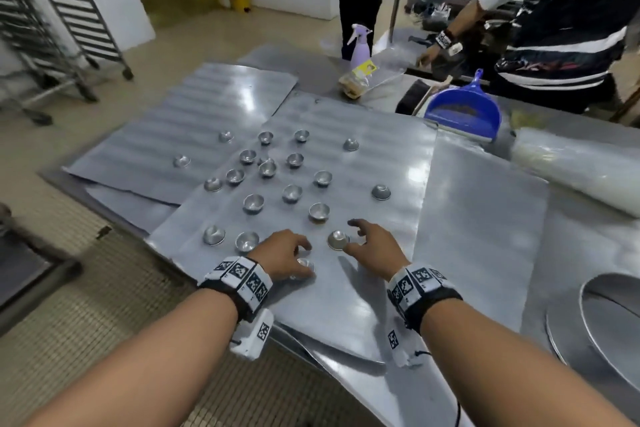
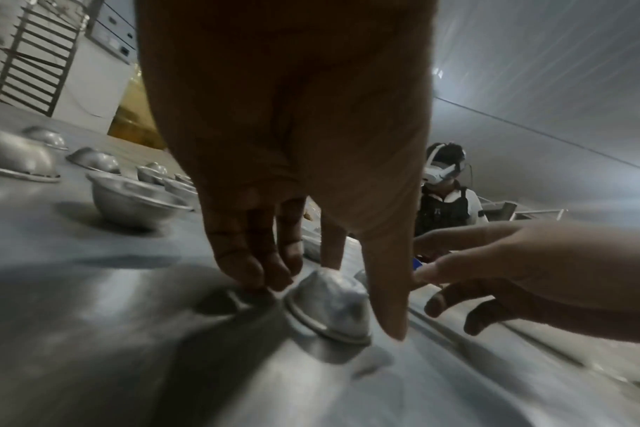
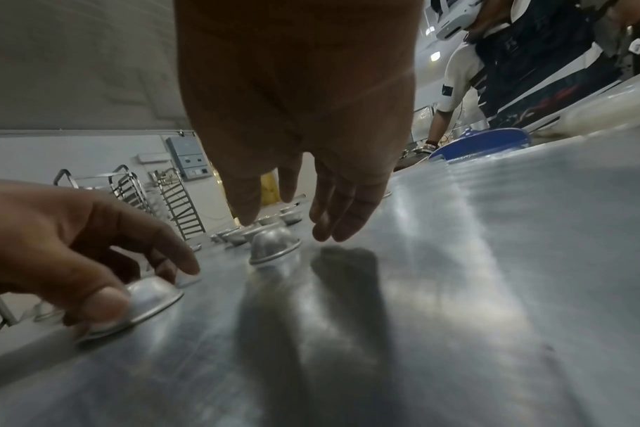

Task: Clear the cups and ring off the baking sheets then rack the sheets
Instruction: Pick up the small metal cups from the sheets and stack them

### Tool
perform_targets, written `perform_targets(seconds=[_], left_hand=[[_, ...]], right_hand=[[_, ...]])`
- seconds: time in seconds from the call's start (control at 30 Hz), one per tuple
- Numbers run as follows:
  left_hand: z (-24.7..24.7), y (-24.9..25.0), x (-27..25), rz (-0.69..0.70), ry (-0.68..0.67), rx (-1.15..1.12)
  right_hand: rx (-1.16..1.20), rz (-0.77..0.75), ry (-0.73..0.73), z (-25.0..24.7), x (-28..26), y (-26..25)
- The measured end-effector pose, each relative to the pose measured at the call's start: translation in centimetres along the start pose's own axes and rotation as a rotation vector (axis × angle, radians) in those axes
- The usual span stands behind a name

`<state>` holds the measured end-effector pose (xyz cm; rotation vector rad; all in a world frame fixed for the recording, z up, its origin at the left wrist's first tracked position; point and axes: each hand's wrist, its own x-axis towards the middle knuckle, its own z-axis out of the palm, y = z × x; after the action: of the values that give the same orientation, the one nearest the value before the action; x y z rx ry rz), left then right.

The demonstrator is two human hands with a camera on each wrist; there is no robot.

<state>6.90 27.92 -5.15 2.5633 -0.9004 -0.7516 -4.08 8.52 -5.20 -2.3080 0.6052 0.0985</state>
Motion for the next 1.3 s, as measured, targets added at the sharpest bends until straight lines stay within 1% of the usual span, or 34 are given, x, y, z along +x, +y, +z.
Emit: perform_targets(seconds=[0.07, 0.13, 0.27, 0.43, 0.6, 0.7, 0.77, 1.03, 1.13, 1.3], left_hand=[[0.0, -0.8, 0.3, 0.049, 0.009, 0.020], [0.0, -1.6, 0.7, 0.081, 0.032, 0.016], [-0.2, -2.5, 1.6, 0.123, 0.088, -0.026], [-0.5, -2.2, 1.8, 0.139, 0.139, -0.096], [-0.5, -1.4, 1.6, 0.132, 0.162, -0.128], [-0.2, -0.9, 1.5, 0.135, 0.199, -0.096], [0.2, -0.7, 1.2, 0.118, 0.207, -0.074], [1.8, -0.3, -0.9, 0.034, 0.245, -0.119], [2.0, 0.1, -1.6, -0.012, 0.279, -0.135], [2.3, 0.4, -2.4, -0.058, 0.301, -0.173]], right_hand=[[-0.078, -0.001, -0.061, 1.1, 1.1, -0.5], [-0.141, -0.008, -0.092, 2.0, 1.7, -0.8], [-0.167, 0.018, -0.004, 3.4, 1.8, -1.1], [-0.159, -0.019, 0.093, 3.8, 1.4, -0.9], [-0.105, -0.006, 0.073, 3.3, 0.8, -0.6], [-0.078, -0.035, 0.095, 2.9, 0.4, -0.3], [-0.072, -0.056, 0.098, 2.5, 0.1, 0.0], [-0.101, -0.172, -0.022, 1.3, -0.7, 1.6], [-0.129, -0.193, -0.087, 1.0, -0.3, 1.9], [-0.158, -0.209, -0.114, 0.8, -0.2, 2.2]])
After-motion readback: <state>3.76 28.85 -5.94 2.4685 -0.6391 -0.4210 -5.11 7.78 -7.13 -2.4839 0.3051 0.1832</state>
